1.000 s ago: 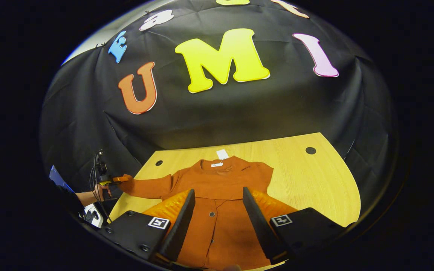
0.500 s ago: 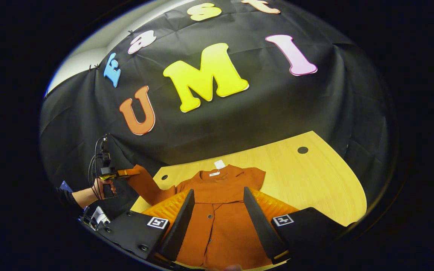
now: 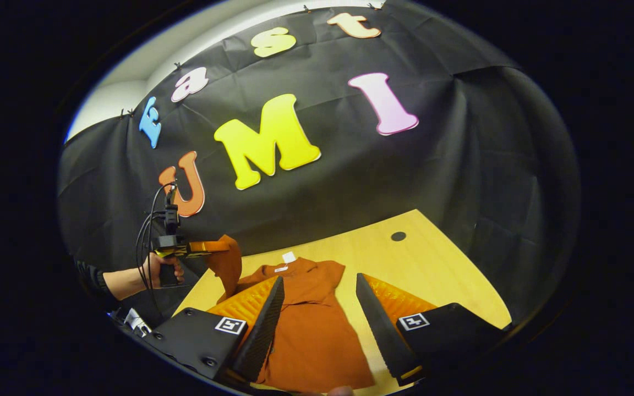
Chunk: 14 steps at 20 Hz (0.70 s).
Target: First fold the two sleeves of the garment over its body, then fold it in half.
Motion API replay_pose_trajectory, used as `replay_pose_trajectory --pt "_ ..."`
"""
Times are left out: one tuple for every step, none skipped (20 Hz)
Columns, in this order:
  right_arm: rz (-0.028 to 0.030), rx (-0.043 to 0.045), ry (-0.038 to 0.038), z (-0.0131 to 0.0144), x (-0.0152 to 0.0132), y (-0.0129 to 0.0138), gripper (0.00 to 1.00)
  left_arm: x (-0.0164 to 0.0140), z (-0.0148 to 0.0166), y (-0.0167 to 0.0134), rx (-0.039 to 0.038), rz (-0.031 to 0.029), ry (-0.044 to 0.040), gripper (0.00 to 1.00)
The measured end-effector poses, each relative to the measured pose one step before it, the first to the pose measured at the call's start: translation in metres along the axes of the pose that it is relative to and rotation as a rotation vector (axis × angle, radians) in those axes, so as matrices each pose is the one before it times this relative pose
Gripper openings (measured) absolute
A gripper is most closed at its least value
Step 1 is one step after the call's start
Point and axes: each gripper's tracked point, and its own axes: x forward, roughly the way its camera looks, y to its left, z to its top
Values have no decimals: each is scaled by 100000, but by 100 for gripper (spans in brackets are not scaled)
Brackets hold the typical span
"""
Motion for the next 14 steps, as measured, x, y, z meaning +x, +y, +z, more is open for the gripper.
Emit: replay_pose_trajectory --pt "-2228 424 -270 -41 -514 -1110 85 1348 -745 -1294 1013 -2076 1635 3" --pt "-2363 788 -17 -132 -500 -1214 85 1931 -926 -1234 872 -1799 1831 3" --pt "-2211 1021 337 -216 -530 -1088 85 2083 -1181 -792 1019 -817 2362 3" --pt "-2169 805 160 -104 -534 -930 85 2038 -1297 -524 123 144 2886 3" --pt "-2782 293 234 -195 -205 -823 85 1761 -1484 -350 -1209 686 2458 3" --pt "-2248 6 30 -72 -364 -844 85 1863 -1318 -76 -458 1588 2195 3" --pt "-2583 -305 113 -53 -337 -754 85 1751 -1141 53 27 2117 2080 3" --pt "-2513 -356 138 -45 -445 -780 85 1524 -1008 91 333 2835 2062 3" --pt "-2531 -258 506 -20 -304 -652 85 1232 -755 -285 -352 1267 1248 4" --pt "-1962 151 353 -49 -378 -627 85 973 -539 -671 -1148 -254 630 4" --pt "-1928 302 181 108 -409 -473 85 772 -365 -1010 -1436 -2078 255 4" --pt "-1246 178 -65 45 -262 -353 85 631 -353 -1181 -1225 -3282 28 5" --pt "-1015 97 1 -17 -166 -74 84 159 16 -1083 -870 -2840 -415 0" --pt "-324 55 -20 -19 -65 58 85 140 -35 -640 832 -296 -323 7"
